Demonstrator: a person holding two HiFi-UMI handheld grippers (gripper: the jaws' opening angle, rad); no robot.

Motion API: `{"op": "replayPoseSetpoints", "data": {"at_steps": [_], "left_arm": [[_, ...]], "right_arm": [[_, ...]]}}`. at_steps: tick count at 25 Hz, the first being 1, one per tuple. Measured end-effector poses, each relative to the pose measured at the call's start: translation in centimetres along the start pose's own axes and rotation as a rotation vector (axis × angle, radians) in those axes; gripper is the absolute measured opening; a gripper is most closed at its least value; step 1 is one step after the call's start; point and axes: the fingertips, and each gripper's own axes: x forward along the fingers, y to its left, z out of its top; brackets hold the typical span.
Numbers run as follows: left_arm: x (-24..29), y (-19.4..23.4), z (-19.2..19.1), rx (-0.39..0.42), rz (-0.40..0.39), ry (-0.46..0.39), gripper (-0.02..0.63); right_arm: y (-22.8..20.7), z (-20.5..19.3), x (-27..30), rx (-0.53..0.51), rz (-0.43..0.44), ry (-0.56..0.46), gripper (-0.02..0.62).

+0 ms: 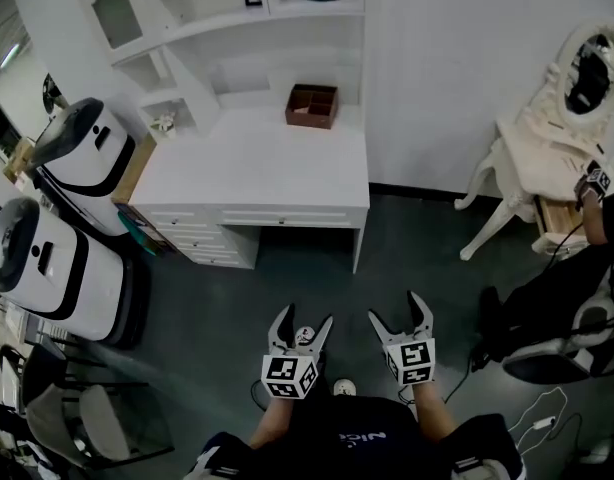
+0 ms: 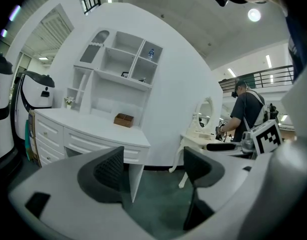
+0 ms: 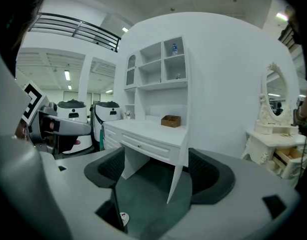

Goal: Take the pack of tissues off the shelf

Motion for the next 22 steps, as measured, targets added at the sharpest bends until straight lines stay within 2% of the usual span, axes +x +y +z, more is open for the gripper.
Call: {"op": "replayPoseSetpoints", "data": {"at_steps": [9,16,22], "left_arm": [[6.9,5.9,2.6,0.023,-0.078,0.027,0.356],[12.3,11.1,6.7,0.072,-0.136,0.03,0.356],[15.4,13.9,7.7,0.087,-0.193,0.054,0.356]], "right_arm": [[-1.5,2.7,7.9,0.001,-0.071,0.011,0.383],[-0.8,5.6,14.9,-0.01,-0.109,0.009,0.38],[-0.1,6.8,18.5,-0.011,-0.15,0.023,0.38]]}}
